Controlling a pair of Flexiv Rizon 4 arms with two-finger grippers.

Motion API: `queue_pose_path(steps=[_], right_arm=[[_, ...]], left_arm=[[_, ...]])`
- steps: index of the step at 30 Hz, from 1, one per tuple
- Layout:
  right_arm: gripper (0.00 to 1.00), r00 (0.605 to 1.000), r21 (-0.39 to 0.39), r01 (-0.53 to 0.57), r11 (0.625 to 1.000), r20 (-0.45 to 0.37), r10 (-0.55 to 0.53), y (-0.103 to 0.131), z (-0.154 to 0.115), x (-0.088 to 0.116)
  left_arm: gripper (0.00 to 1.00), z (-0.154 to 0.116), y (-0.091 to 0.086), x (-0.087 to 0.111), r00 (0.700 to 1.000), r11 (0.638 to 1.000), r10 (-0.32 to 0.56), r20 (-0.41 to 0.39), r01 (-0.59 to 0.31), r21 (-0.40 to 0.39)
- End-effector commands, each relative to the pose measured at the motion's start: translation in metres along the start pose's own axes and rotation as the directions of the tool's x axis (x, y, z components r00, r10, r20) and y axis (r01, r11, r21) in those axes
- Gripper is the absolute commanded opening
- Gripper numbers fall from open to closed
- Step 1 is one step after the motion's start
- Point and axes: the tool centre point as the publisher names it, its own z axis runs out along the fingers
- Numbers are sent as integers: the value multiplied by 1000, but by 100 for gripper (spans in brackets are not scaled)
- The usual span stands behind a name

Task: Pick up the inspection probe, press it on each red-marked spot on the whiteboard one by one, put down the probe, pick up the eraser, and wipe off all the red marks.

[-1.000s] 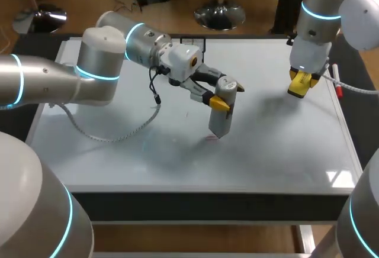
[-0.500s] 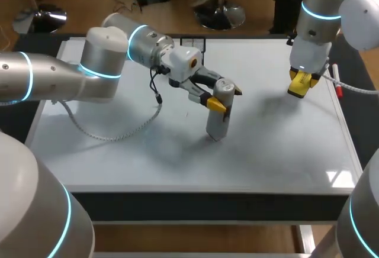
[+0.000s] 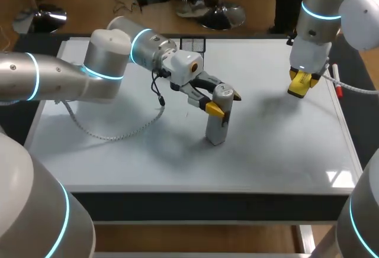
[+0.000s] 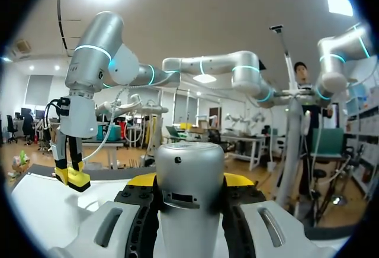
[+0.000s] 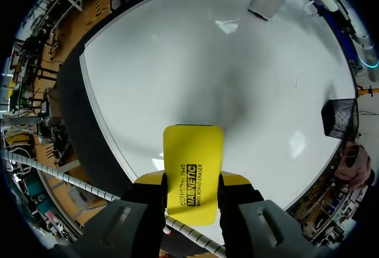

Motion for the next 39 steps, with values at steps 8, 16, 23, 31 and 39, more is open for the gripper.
queue_pose_path(steps=[8,16,23,31,39], right_arm=[[0,1000,1,1,1000,-3,-1,-1,-1,0],[0,1000,1,1,1000,-3,-1,-1,-1,0],[0,1000,1,1,1000,-3,-1,-1,-1,0],[0,1000,1,1,1000,-3,-1,-1,-1,0],[0,1000,1,1,1000,-3,-1,-1,-1,0]], left_arm=[[0,-10,7,1,1000,1000,16,6,-15,-21],[0,-12,11,5,1000,998,9,-13,-9,-59],[0,-11,12,6,1000,997,0,-25,-2,-77],[0,-12,12,5,1000,996,-4,-23,2,-84],[0,-10,9,4,999,996,-2,-42,-2,-86]])
